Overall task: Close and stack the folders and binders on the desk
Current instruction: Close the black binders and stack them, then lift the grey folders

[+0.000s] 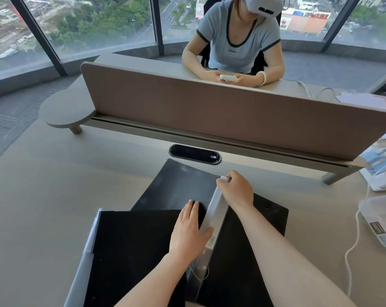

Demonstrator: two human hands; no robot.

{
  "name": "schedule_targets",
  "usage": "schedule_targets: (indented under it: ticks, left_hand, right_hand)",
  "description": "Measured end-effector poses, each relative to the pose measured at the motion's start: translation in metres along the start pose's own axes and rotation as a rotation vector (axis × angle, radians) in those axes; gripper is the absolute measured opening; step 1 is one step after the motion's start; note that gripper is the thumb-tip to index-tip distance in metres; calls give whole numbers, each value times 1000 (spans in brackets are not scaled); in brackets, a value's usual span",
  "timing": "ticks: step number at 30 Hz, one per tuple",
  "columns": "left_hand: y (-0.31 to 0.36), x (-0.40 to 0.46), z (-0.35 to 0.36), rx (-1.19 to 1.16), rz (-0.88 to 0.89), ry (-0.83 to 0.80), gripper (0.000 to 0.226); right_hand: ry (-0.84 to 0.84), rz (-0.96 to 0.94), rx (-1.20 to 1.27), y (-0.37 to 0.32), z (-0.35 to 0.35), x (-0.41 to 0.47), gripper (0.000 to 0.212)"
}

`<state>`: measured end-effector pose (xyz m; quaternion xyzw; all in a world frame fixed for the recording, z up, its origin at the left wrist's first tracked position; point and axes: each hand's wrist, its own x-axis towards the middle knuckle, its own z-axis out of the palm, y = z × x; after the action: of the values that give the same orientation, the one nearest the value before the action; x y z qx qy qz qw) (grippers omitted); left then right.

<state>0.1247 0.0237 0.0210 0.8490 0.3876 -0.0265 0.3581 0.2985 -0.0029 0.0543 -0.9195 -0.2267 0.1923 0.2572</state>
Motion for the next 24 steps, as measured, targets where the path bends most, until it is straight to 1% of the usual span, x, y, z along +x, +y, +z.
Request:
schedule_targets:
  ticks: [5, 12, 15, 17, 19, 24]
  left_hand:
    - [18, -14, -6, -84, 10, -17, 90]
    - [38, -43, -10, -200, 74, -2, 98]
    - [45, -55, -10, -261, 92, 32, 102]
    - [53, -64, -11, -301, 107, 53, 100]
    - [60, -72, -12, -330, 134, 87, 97]
    - [74, -85, -19, -411, 199, 183, 85]
  right_hand:
    - [122, 5, 105, -8, -30, -22, 24]
    - [293, -68, 320, -25, -73, -60, 19]
    - [332, -110, 384, -33, -89, -80, 27]
    - [362, -140, 441, -38, -99, -92, 31]
    - [396, -185, 491, -44, -108, -103, 31]
    - [448, -374, 574, -59, -133, -124, 30]
